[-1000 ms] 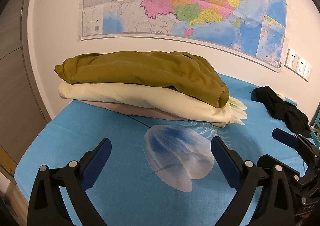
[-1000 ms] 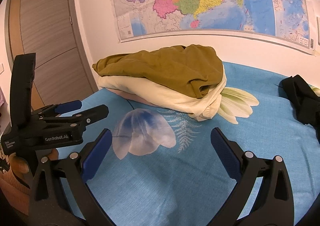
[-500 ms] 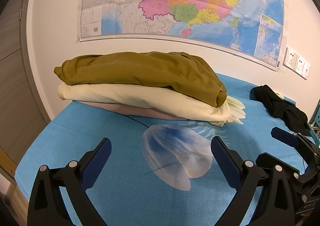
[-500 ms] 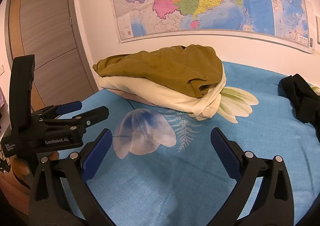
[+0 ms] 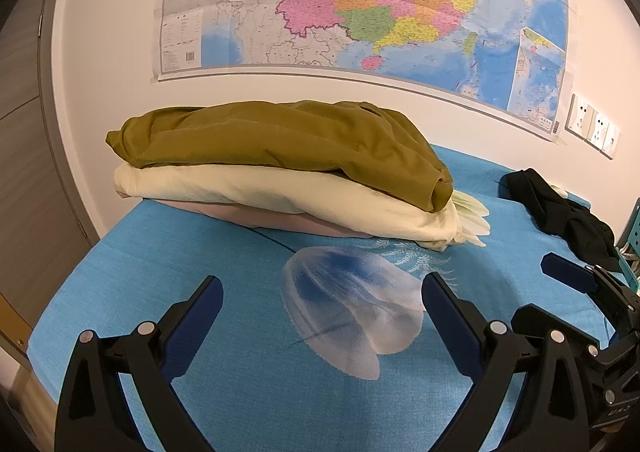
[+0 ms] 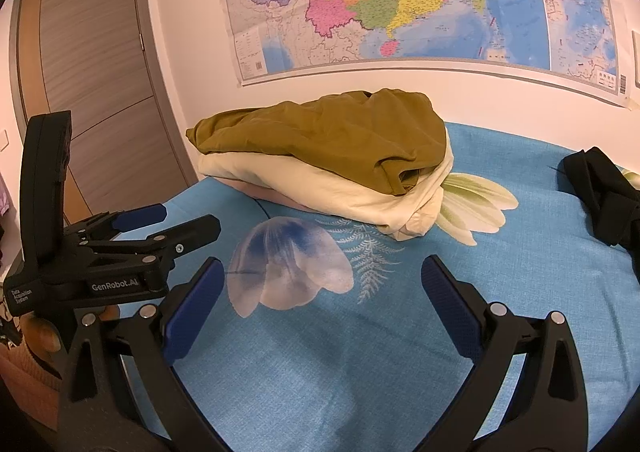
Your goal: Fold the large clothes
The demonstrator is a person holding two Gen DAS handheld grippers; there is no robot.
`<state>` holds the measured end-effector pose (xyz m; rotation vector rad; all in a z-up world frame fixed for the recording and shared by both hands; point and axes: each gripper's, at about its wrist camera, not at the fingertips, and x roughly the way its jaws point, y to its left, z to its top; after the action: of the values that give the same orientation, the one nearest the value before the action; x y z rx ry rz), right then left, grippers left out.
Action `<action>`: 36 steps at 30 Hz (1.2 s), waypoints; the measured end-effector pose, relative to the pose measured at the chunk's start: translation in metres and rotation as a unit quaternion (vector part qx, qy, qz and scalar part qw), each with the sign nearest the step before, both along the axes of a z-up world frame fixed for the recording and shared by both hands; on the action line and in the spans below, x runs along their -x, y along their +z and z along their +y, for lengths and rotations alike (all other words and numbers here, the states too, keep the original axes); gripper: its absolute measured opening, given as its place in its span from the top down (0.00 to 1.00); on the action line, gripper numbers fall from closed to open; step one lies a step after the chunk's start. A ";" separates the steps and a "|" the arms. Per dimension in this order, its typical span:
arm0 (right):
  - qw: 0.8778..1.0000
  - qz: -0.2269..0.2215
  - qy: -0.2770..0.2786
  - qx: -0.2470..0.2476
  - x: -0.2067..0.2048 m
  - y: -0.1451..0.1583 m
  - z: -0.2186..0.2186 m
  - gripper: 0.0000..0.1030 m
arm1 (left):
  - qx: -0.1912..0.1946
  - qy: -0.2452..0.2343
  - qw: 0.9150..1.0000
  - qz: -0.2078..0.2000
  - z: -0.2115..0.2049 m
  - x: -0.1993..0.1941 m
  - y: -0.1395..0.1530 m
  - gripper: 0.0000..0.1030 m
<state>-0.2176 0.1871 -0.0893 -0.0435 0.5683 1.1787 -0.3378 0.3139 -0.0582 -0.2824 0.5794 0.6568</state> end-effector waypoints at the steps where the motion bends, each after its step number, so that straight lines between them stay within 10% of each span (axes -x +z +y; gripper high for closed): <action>1: 1.000 0.000 -0.001 -0.001 0.000 0.000 0.000 0.06 | 0.000 0.001 1.000 0.001 0.000 0.000 0.000 0.07; 36: 1.000 0.005 -0.002 0.003 -0.002 -0.001 0.001 0.06 | 0.004 -0.008 1.000 0.003 0.001 -0.008 -0.004 0.07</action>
<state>-0.2159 0.1878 -0.0906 -0.0420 0.5803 1.1742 -0.3303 0.3149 -0.0621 -0.2839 0.5907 0.6402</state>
